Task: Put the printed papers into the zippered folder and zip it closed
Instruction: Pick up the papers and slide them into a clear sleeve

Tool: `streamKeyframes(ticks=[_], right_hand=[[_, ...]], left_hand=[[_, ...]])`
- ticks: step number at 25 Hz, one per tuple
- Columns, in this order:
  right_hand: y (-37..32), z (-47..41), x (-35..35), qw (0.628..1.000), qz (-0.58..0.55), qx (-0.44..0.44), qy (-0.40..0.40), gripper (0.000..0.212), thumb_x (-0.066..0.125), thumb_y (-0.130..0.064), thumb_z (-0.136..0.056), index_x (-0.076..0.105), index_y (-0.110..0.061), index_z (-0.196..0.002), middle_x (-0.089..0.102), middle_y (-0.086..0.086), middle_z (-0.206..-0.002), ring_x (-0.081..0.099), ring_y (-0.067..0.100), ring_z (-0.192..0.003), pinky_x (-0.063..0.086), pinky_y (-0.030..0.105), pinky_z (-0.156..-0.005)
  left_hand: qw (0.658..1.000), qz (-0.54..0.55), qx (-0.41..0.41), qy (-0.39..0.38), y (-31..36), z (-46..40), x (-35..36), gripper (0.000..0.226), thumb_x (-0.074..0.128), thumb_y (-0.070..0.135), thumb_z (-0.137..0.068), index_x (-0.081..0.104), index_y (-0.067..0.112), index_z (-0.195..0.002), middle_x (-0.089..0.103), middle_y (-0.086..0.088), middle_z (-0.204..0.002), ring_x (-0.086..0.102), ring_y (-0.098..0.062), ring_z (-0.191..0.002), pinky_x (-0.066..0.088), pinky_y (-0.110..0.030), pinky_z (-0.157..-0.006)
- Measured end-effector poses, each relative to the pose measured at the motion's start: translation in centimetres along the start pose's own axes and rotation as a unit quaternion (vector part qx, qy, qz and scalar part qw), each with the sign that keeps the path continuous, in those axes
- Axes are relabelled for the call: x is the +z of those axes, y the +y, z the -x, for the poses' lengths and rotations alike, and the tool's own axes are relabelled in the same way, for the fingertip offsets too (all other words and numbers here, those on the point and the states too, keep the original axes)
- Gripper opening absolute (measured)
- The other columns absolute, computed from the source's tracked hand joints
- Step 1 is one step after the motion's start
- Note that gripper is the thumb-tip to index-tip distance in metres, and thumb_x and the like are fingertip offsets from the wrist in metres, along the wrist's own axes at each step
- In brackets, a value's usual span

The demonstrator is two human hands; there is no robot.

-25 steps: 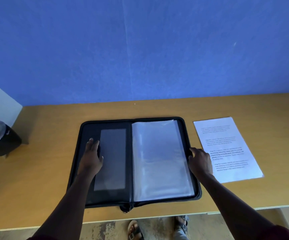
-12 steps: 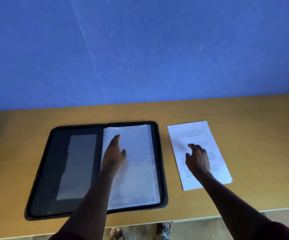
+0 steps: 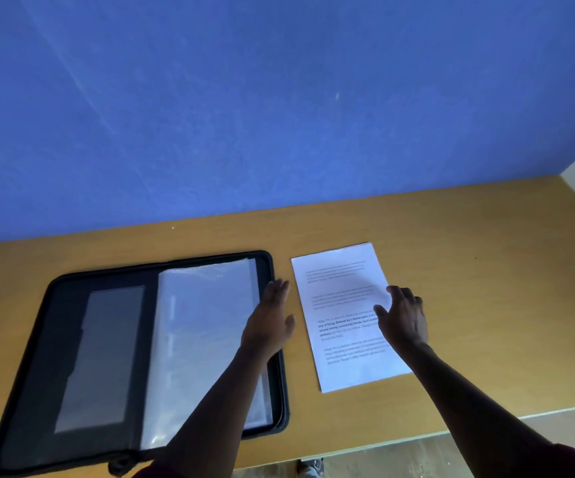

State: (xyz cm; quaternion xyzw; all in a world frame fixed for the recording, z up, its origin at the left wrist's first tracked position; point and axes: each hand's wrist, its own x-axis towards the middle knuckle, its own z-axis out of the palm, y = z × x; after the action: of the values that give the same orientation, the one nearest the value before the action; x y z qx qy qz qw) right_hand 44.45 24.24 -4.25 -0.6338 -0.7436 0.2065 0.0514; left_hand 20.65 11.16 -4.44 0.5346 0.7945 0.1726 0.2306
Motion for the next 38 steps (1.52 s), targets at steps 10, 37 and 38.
streamKeyframes(ticks=[10, 37, 38], right_hand=[[1.8, -1.9, 0.4, 0.998, 0.013, 0.013, -0.057, 0.058, 0.079, -0.033, -0.078, 0.053, -0.008, -0.124, 0.052, 0.013, -0.121, 0.048, 0.036, -0.110, 0.046, 0.043, -0.090], [1.9, -2.5, 0.9, 0.999, 0.010, 0.012, -0.051, 0.058, 0.082, -0.026, -0.077, 0.049, -0.009, -0.121, 0.049, 0.012, -0.120, 0.048, 0.034, -0.109, 0.048, 0.046, -0.088], [1.9, -2.5, 0.9, 0.999, 0.009, 0.014, -0.051, 0.057, 0.082, -0.026, -0.077, 0.049, -0.009, -0.120, 0.049, 0.012, -0.120, 0.048, 0.034, -0.109, 0.048, 0.046, -0.087]], left_hand=[[0.975, 0.150, -0.162, 0.014, 4.7, -2.0, 4.4, 0.059, 0.053, 0.044, -0.083, 0.046, 0.016, -0.133, 0.064, 0.005, -0.128, 0.064, -0.018, -0.112, 0.056, -0.038, -0.092], [0.809, 0.449, -0.375, 0.056, 6.1, -5.6, 3.8, 0.020, 0.069, 0.029, -0.081, 0.061, 0.011, -0.076, 0.059, -0.002, -0.072, 0.049, -0.017, -0.063, 0.037, -0.025, -0.057], [0.810, 0.450, -0.372, 0.057, 6.4, -5.5, 3.9, 0.019, 0.069, 0.027, -0.082, 0.060, 0.012, -0.074, 0.059, -0.002, -0.072, 0.049, -0.017, -0.064, 0.037, -0.026, -0.059]])
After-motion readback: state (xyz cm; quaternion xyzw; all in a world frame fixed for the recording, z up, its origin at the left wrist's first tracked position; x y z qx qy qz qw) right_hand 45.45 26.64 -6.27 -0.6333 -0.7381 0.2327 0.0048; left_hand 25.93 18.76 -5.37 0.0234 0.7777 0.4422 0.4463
